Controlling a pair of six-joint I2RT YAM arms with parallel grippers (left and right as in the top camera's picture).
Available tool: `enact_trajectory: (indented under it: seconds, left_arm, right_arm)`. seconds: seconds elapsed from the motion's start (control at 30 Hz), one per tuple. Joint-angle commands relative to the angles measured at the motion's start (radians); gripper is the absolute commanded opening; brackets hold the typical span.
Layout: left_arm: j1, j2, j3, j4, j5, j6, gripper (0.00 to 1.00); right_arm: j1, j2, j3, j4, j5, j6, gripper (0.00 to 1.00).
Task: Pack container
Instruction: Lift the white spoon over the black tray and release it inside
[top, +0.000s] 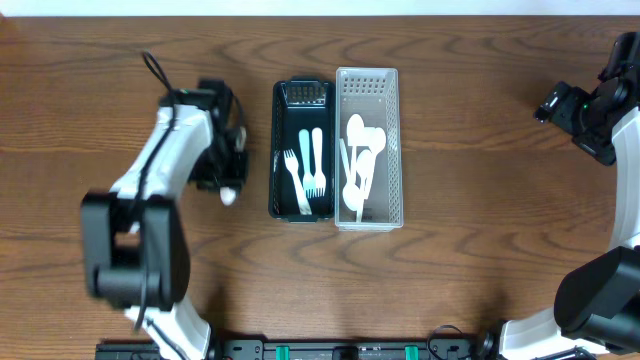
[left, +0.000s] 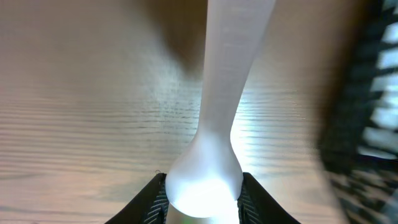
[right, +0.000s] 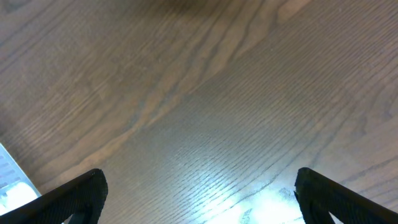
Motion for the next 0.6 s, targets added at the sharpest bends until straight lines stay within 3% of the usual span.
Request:
enact_trajectory:
  seconds: [0.0,0.1,0.23,0.43,0.57]
  left_arm:
    - [-0.039,-0.164,0.115,-0.016,0.129,-0.005,0.34]
    - [-0.101,-0.262,0.145,0.034,0.23,-0.017,0.34]
    - [-0.219,-0.335,0.145,0.127,0.223,-0.075,0.34]
    - [-0.309,-0.268,0.115,0.145,0.063,-0.193,0.34]
    - [-0.32,-0.155,0.108,0.173,0.053,-0.232,0.34]
  right_arm:
    - [-0.003,0.008,-0.004,-0.002,0.003,-0.009,0.99]
    - [-0.003,0.008,-0.004,-0.001,0.003,-0.008,0.99]
    - [-0.003,0.008,-0.004,-0.001,0.003,-0.009,0.99]
    - [-0.003,0.008,-0.004,-0.001,0.003,-0.009,0.99]
    - [-0.003,0.008,-0.004,-0.001,0.003,-0.008,0.99]
